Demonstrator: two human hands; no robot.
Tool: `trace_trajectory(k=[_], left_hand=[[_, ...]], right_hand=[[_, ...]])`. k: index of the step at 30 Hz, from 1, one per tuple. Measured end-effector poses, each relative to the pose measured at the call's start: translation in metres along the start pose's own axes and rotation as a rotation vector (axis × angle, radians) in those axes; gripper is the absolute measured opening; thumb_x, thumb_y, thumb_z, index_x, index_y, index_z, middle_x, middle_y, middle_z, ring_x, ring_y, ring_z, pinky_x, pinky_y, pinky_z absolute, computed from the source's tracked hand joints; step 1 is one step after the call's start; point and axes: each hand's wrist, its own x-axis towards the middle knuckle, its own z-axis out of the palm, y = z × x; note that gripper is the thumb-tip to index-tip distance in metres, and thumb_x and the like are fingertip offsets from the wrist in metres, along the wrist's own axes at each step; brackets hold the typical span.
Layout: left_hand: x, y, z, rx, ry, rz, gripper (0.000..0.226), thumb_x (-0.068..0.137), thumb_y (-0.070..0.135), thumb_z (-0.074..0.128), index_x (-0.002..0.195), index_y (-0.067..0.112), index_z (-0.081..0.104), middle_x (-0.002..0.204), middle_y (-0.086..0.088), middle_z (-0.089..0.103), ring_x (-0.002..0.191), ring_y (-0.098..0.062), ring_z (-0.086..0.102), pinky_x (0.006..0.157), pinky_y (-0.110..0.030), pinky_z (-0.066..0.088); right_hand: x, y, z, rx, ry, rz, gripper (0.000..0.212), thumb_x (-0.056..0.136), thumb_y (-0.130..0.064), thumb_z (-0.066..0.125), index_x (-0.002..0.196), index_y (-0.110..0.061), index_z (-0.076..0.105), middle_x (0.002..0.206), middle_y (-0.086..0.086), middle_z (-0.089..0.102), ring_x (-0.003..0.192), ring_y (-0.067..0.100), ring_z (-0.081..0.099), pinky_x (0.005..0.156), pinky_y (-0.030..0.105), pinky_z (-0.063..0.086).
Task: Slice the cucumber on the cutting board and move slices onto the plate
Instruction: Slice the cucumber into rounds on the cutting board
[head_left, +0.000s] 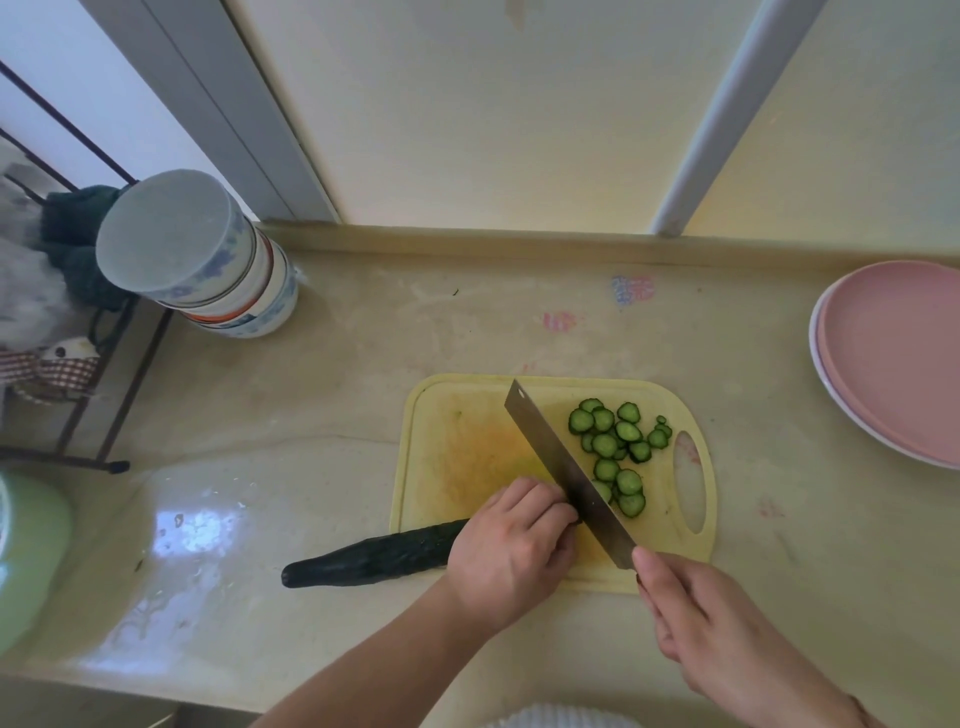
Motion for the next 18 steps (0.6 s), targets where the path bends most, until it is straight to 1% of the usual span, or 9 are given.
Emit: trace_trajectory(k=[3,8,10,12,16,18], left_hand=[[0.000,0.000,0.000,0.003,0.000,-0.008,0.004,0.090,0.011,0.069,0.092,0.009,0.072,0.095,-0.003,0.066,0.090,-0.023,0.063,0.074,-0.034,0.056],[0.000,0.001,0.001,-0.005,0.007,-0.010,0.003,0.090,0.011,0.070,0.089,0.009,0.072,0.093,-0.003,0.065,0.088,-0.023,0.062,0.073,-0.034,0.055],[0.000,0.000,0.001,-0.006,0.007,-0.007,0.004,0.091,0.011,0.069,0.089,0.009,0.072,0.094,-0.003,0.065,0.088,-0.023,0.062,0.073,-0.034,0.055],[0.000,0.000,0.002,-0.008,0.011,-0.014,0.004,0.091,0.011,0.069,0.090,0.008,0.071,0.094,-0.003,0.065,0.087,-0.024,0.062,0.070,-0.035,0.055],[0.001,0.000,0.002,-0.007,0.012,-0.018,0.005,0.091,0.012,0.068,0.089,0.008,0.071,0.093,-0.003,0.065,0.086,-0.023,0.062,0.068,-0.035,0.054],[0.001,0.001,0.001,-0.012,0.010,-0.022,0.005,0.090,0.012,0.069,0.089,0.008,0.071,0.094,-0.004,0.065,0.086,-0.023,0.062,0.069,-0.035,0.055]], right_hand=[[-0.004,-0.001,-0.001,0.004,-0.005,0.002,0.058,0.079,-0.072,0.028,0.065,-0.017,0.038,0.046,-0.004,0.034,0.041,0.006,0.031,0.048,0.024,0.029],[-0.003,0.000,0.001,-0.003,-0.026,0.001,0.057,0.080,-0.072,0.027,0.063,-0.018,0.035,0.048,-0.005,0.034,0.043,0.006,0.031,0.052,0.028,0.029],[0.000,-0.001,0.001,-0.001,-0.039,-0.003,0.058,0.081,-0.071,0.027,0.065,-0.016,0.035,0.049,-0.005,0.032,0.044,0.007,0.030,0.052,0.028,0.029],[0.005,-0.001,0.005,-0.011,-0.042,-0.008,0.062,0.081,-0.071,0.026,0.067,-0.011,0.035,0.051,-0.004,0.031,0.044,0.008,0.028,0.050,0.028,0.029],[0.014,0.001,0.012,-0.081,-0.021,-0.024,0.060,0.082,-0.071,0.022,0.065,-0.016,0.040,0.051,-0.003,0.037,0.044,0.007,0.034,0.053,0.029,0.036],[0.016,0.002,0.014,-0.082,-0.013,-0.026,0.061,0.082,-0.071,0.022,0.065,-0.016,0.041,0.050,-0.003,0.038,0.044,0.006,0.035,0.054,0.030,0.036]])
